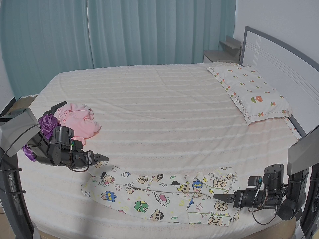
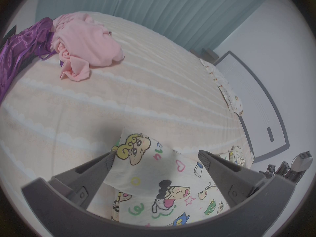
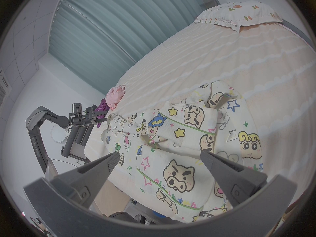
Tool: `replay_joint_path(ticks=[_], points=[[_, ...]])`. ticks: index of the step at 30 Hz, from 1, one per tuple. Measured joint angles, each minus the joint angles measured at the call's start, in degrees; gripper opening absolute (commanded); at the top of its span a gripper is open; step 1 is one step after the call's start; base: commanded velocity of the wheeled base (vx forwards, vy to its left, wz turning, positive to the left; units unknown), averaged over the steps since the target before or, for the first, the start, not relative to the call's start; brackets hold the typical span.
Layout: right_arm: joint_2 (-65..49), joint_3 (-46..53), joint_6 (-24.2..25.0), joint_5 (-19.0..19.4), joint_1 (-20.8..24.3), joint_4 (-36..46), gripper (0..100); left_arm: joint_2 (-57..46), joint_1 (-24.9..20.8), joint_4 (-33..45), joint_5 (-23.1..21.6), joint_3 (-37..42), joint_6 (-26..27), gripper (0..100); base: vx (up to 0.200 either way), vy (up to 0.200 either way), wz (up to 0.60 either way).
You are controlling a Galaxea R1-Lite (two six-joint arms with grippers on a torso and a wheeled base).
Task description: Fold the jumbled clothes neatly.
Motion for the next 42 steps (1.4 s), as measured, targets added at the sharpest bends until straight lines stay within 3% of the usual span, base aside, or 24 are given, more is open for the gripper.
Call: replay_joint_path(ticks=[1,2,30,42], points=[[0.02,0.0,0.0,-0.02,0.01,0.0,100,0.02,0.06,0.63,0.01,-0.22,0.38,100,0.0,0.0,0.0],[0.02,0.0,0.0,-0.02,0.04,0.0,100,0.06,0.22,1.17,0.04,-0.51,0.73,0,0.0,0.0,0.0],[0.16,0.0,0.0,0.0,0.01,0.0,100,-3.19,3.47,1.72,0.06,-2.12,0.73,0,0.0,0.0,0.0],[0.46,0.0,0.0,-0.02,-0.02,0.02,100,-4.22,2.27,-2.24,0.85,-4.22,-5.4,0,0.0,0.0,0.0]])
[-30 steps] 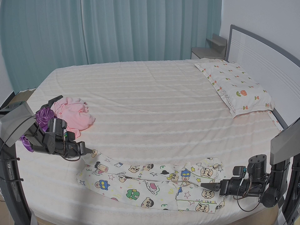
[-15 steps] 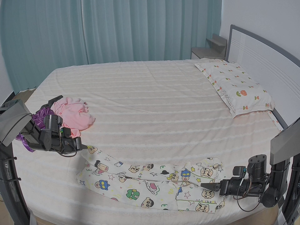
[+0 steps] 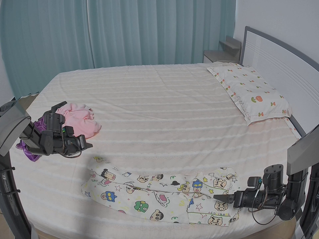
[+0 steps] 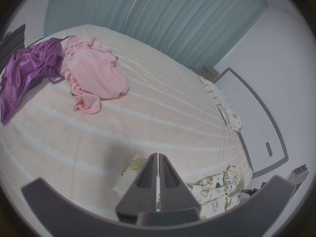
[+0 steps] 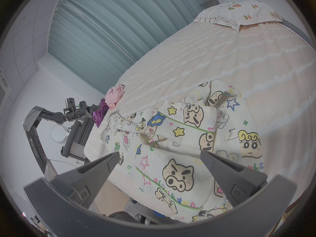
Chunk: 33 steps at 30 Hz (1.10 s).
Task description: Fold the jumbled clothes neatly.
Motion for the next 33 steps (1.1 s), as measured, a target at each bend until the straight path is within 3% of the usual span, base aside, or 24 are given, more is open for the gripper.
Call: replay_joint_path(ticks=[7,14,15,22,33], points=[[0.11,0.0,0.02,0.0,0.0,0.0,100,0.87,-1.02,-6.9,1.58,0.26,-5.41,0,0.0,0.0,0.0],[0.15,0.0,0.0,0.0,0.06,-0.02,100,1.83,-1.29,-1.32,1.84,0.63,-3.1,0,0.0,0.0,0.0],[0.17,0.0,0.0,0.0,0.06,-0.02,100,2.02,-1.29,-0.69,1.78,0.67,-1.89,100,0.0,0.0,0.0],[0.41,0.0,0.0,0.02,0.17,-0.02,100,3.91,-1.3,0.73,1.62,2.11,4.63,100,0.0,0.0,0.0],[0.8,0.0,-0.07,0.02,0.17,-0.02,100,1.38,-1.16,6.1,1.18,4.04,-1.28,100,0.0,0.0,0.0]])
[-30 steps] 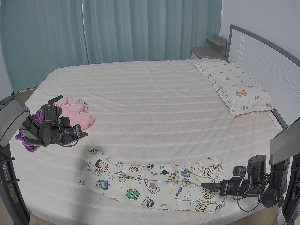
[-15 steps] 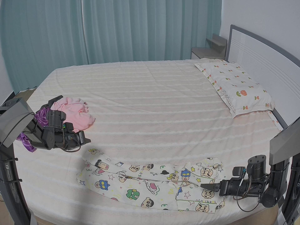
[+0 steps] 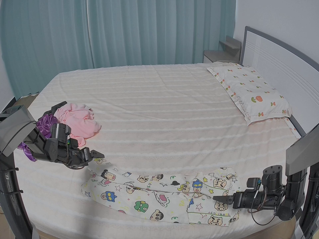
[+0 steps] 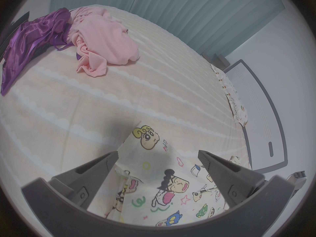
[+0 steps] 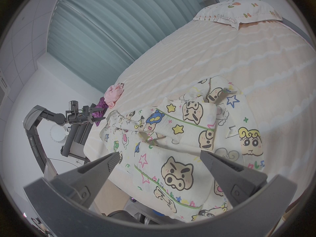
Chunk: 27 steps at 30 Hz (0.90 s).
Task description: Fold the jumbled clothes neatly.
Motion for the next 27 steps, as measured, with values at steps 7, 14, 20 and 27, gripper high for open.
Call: replay_joint_path(ticks=[7,14,20,27], points=[[0.16,0.0,-0.11,0.04,0.0,0.0,100,-2.45,-0.13,0.33,-0.04,2.58,-1.34,100,0.0,0.0,0.0],[0.18,0.0,-0.09,0.01,0.0,0.0,100,-3.58,-0.26,0.35,-0.04,2.91,-3.07,100,0.0,0.0,0.0],[0.16,0.0,-0.09,0.0,0.0,0.0,100,-3.96,-0.28,0.28,-0.01,3.24,-3.07,100,-0.1,0.0,0.0],[0.11,0.02,-0.17,0.0,0.05,0.02,100,-4.13,-0.35,0.06,-0.01,3.67,-3.1,100,0.0,0.0,0.0]])
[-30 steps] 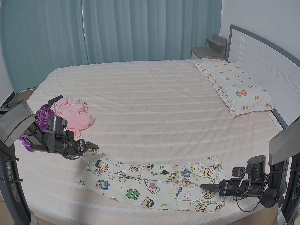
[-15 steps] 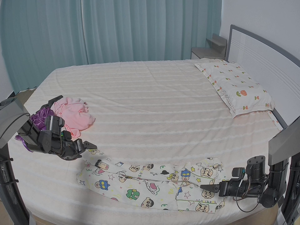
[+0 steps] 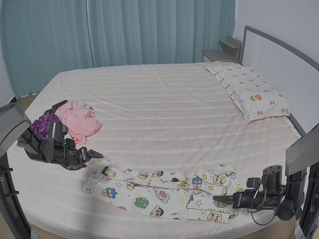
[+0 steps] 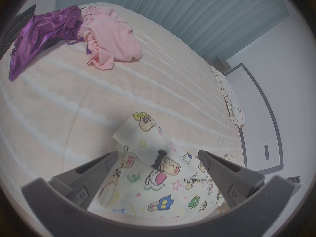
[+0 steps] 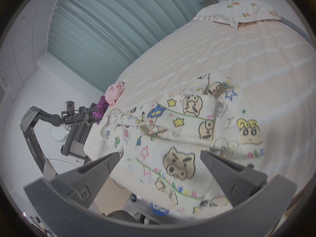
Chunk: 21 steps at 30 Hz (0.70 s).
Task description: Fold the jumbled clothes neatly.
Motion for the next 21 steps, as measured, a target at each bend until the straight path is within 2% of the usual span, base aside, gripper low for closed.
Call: replay_joint_path(ticks=[9,21], points=[[0.02,-0.02,-0.35,0.0,-0.05,0.0,100,0.02,-0.15,-0.13,0.04,-0.28,-0.33,100,0.0,0.0,0.0],[-0.04,-0.02,-0.38,0.0,-0.05,-0.02,100,0.23,-0.15,-0.41,0.06,-2.51,-1.29,100,0.0,0.2,0.0]])
